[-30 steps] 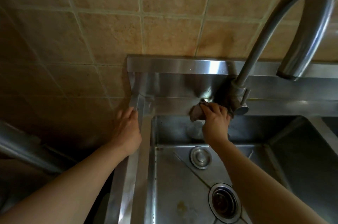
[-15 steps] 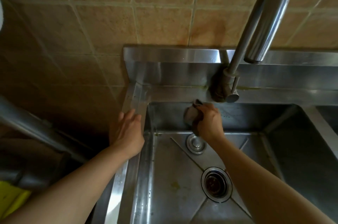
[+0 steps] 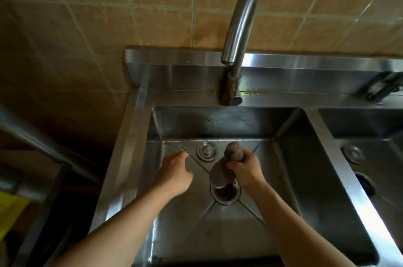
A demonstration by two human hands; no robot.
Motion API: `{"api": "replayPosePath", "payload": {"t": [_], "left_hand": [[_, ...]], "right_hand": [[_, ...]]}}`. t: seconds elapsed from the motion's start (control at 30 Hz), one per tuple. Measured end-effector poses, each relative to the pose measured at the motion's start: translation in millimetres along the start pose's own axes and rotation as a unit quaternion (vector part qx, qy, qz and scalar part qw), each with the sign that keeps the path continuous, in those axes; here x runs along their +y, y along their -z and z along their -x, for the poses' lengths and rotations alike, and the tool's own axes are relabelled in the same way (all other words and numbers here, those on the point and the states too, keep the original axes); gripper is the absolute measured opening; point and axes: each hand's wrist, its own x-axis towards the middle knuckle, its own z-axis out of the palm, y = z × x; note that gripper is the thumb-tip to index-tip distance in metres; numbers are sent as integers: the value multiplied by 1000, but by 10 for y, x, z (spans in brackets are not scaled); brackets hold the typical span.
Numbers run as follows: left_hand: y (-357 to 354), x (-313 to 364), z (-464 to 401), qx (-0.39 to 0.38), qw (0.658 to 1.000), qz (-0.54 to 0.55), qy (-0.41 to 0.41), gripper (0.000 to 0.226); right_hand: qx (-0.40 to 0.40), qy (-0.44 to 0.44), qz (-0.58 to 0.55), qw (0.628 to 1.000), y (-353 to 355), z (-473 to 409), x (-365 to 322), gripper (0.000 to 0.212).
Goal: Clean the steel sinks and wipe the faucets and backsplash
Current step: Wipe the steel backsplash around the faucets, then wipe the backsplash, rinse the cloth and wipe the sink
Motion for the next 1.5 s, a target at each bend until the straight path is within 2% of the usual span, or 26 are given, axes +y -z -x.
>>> {"api": "replayPosePath", "payload": {"t": [0.13, 0.2, 0.27, 0.4, 0.47, 0.5, 0.53, 0.6, 0.67, 0.77, 0.83, 0.93, 1.03, 1.17, 1.23, 1.3, 1.37, 1.4, 1.43, 1.5], "left_hand": [[-114, 114, 167, -59, 983, 155, 83, 46], [-109, 210, 311, -109, 948, 267, 137, 24], [-111, 291, 443, -183, 897, 354, 192, 19], [-209, 330, 506, -291, 794, 464, 264, 59], [-252, 374, 514, -304, 727, 537, 301, 74], [-258, 404, 512, -301, 708, 558, 311, 76], [-266, 434, 499, -293, 705, 564, 315, 75], [-267, 495, 483, -276, 723, 551, 312, 68], [-265, 551, 452, -260, 744, 535, 304, 58], [-316, 630, 403, -233, 761, 542, 270, 37], [-411, 677, 368, -199, 781, 541, 243, 27], [-621, 761, 286, -112, 801, 551, 206, 10], [-778, 899, 184, -31, 828, 535, 163, 9], [-952, 961, -26, 40, 874, 468, 121, 15], [-1038, 956, -119, 56, 886, 443, 126, 15], [-1133, 948, -195, 71, 898, 418, 119, 19], [-1234, 959, -237, 78, 887, 438, 127, 20], [-1253, 976, -235, 69, 873, 461, 146, 26], [-1283, 979, -249, 57, 846, 499, 181, 31], [-1334, 925, -306, 34, 779, 561, 279, 30]], "right_hand": [[6, 3, -36, 999, 168, 250, -66, 29], [2, 21, -59, 998, 216, 372, -106, 31], [-12, 39, -72, 997, 241, 504, -136, 33], [-33, 73, -102, 992, 241, 733, -96, 39], [-38, 85, -135, 986, 255, 836, -65, 46], [-50, 88, -147, 984, 267, 871, -55, 49], [-70, 88, -157, 981, 282, 893, -44, 53], [-110, 86, -165, 976, 323, 918, -22, 54], [-120, 86, -155, 977, 353, 903, 7, 41], [-108, 65, -151, 980, 369, 804, 82, 25], [-99, 50, -127, 986, 367, 700, 128, 23], [-42, 18, -87, 995, 381, 500, 160, 20], [-30, -32, -88, 995, 477, 225, 269, 19], [-124, -144, -165, 968, 621, -75, 433, 46], [-191, -185, -192, 945, 692, -191, 483, 40], [-233, -214, -208, 926, 741, -305, 529, 45], [-227, -232, -235, 916, 733, -407, 571, 48], [-201, -224, -237, 924, 714, -432, 574, 44], [-176, -199, -209, 941, 687, -451, 566, 39], [-136, -95, -64, 984, 642, -482, 563, 27]]}}
